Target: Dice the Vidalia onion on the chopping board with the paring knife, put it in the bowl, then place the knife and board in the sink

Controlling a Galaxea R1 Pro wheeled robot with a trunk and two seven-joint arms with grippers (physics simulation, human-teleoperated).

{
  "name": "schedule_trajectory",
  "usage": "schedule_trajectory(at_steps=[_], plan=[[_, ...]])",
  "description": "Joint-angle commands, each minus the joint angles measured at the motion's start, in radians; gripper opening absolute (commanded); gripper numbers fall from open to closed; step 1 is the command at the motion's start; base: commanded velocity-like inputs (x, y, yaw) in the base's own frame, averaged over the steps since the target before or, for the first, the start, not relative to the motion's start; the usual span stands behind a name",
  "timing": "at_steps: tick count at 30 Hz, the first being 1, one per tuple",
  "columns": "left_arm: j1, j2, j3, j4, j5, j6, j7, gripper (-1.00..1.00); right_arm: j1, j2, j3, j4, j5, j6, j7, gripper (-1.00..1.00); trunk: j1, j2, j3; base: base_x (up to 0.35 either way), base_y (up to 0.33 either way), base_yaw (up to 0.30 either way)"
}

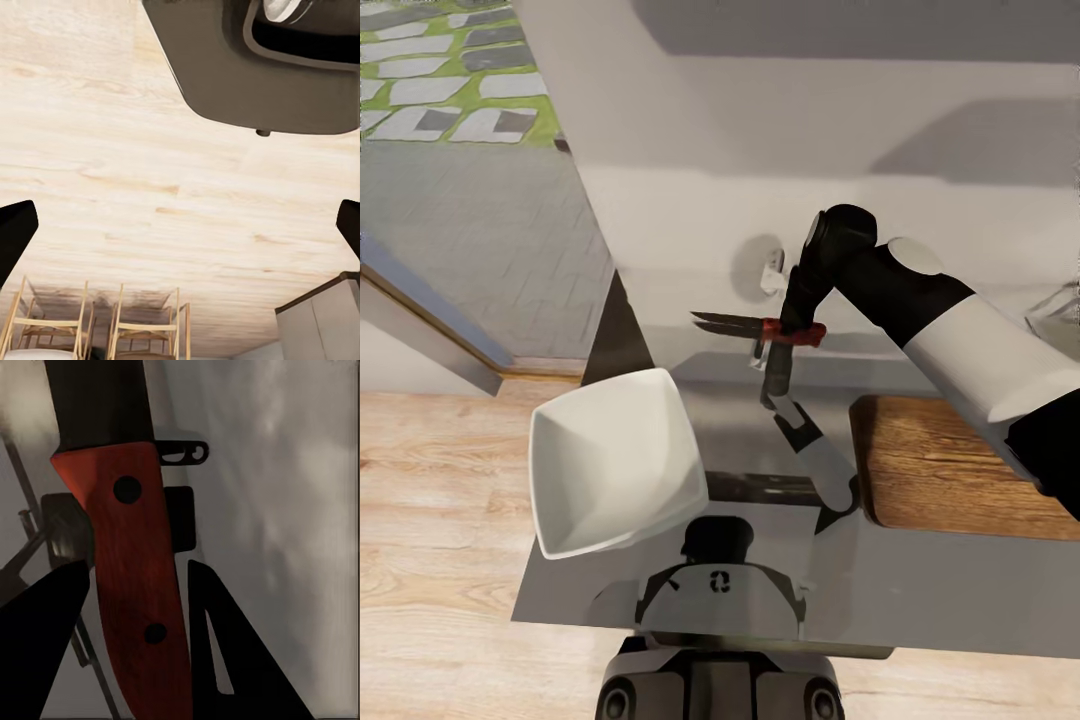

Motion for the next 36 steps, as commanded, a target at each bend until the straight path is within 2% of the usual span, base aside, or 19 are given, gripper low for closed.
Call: schedule_trajectory(at_steps=[1,36], plan=[[0.001,-0.001,0.006,-0.002,0.002,-0.001,0.0,1.0,-0.001,-0.001,0.003,-0.002,0.004,0.008,0.005,-1.0,0.001,-0.001,0.001,0.0,0.0,0.0],[0.001,-0.001,0.006,-0.002,0.002,-0.001,0.0,1.0,-0.002,-0.001,0.003,-0.002,0.009,0.008,0.001,-1.0,0.001,-0.001,0.056,0.0,0.0,0.0]])
